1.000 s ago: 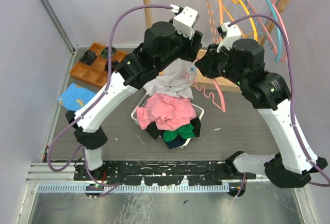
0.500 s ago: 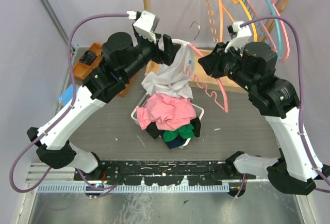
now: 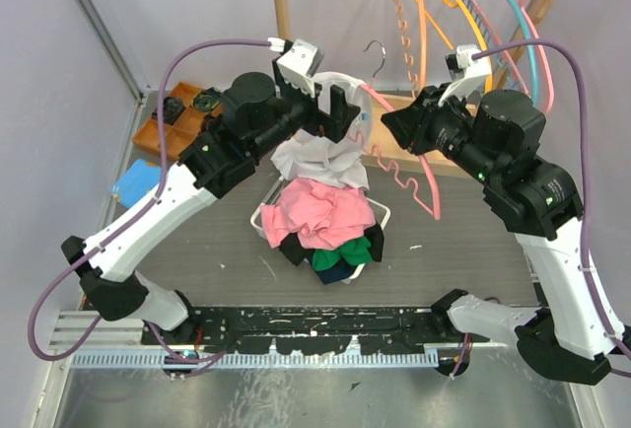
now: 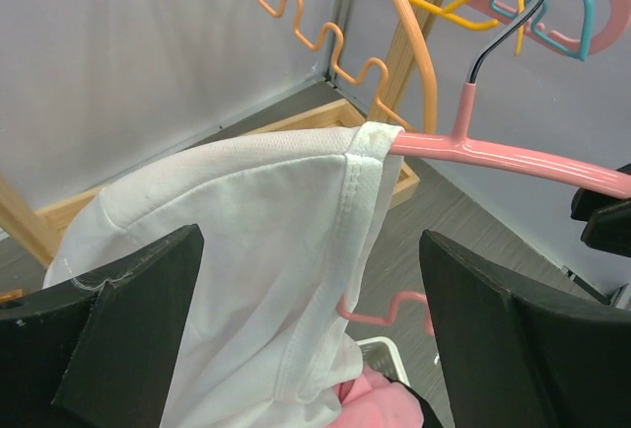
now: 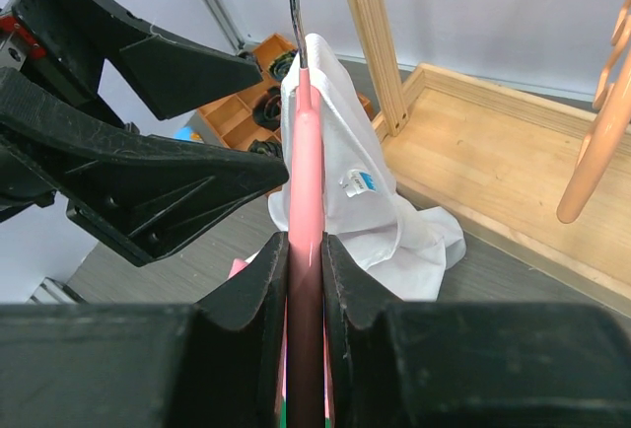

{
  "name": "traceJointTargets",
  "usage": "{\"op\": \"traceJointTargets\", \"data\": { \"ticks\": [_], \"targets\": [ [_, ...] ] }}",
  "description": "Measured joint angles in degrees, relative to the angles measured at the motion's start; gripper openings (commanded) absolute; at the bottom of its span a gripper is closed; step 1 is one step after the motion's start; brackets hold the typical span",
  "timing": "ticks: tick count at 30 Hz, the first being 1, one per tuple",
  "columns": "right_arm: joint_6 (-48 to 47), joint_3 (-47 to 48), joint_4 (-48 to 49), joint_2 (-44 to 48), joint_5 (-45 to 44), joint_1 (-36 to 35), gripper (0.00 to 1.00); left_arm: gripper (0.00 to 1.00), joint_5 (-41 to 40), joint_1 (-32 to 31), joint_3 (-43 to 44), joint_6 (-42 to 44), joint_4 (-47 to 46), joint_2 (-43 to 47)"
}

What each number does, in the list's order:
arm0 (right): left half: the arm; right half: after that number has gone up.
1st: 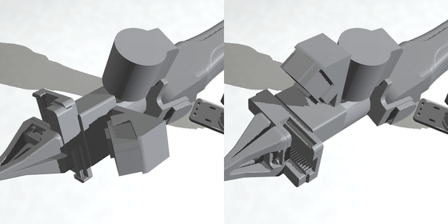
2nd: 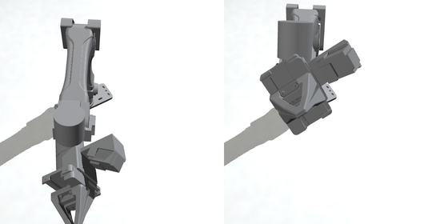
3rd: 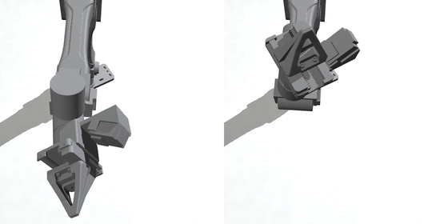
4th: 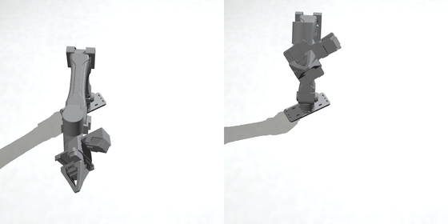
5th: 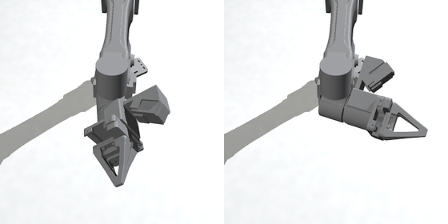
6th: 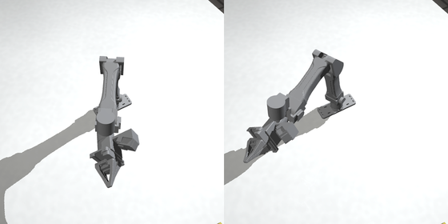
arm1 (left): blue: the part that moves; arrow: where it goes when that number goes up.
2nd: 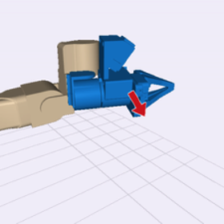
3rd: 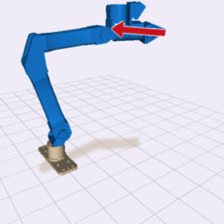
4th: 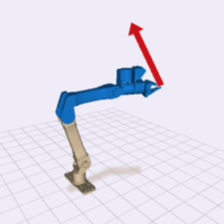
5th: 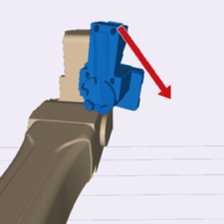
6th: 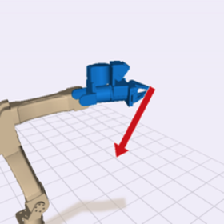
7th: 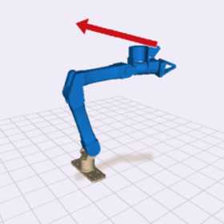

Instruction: Remove the t-shirt from the hanger

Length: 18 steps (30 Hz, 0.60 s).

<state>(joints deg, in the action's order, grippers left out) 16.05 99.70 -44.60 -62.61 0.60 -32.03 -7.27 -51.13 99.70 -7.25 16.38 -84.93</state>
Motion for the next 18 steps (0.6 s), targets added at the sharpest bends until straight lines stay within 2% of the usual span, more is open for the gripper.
{"op": "traceJointTargets", "data": {
  "ticks": [1, 2, 4, 8, 15, 17, 18],
  "targets": [
    [0.02, -0.02, 0.02, 0.00, 0.11, 0.00, 0.01, 0.99, 0.02, 0.00, 0.00, -0.13, -0.13, -0.07],
    [0.11, -0.02, 0.04, 0.00, 0.20, 0.00, 0.01, 0.95, 0.02, 0.00, 0.00, -0.28, -0.31, -0.11],
    [0.17, -0.07, 0.15, 0.00, 0.39, 0.00, 0.01, 0.81, -0.09, 0.02, 0.00, -0.50, -0.61, -0.39],
    [0.20, -0.07, 0.42, 0.02, 0.59, 0.00, 0.01, 0.62, -0.57, 0.17, 0.00, -0.79, -1.16, -1.46],
    [0.20, -0.39, 0.39, 0.61, 0.59, 0.00, 0.01, 0.10, -2.08, 0.92, 0.00, -0.33, -1.68, -3.67],
    [0.20, -0.42, 0.39, 0.81, 0.59, 0.00, 0.01, 0.01, -2.97, 1.07, 0.00, -0.09, -1.81, -3.87],
    [0.20, -0.48, 0.39, 0.96, 0.59, 0.00, 0.01, 0.00, -3.58, 1.14, 0.00, 0.24, -1.84, -3.87]
  ]
}}
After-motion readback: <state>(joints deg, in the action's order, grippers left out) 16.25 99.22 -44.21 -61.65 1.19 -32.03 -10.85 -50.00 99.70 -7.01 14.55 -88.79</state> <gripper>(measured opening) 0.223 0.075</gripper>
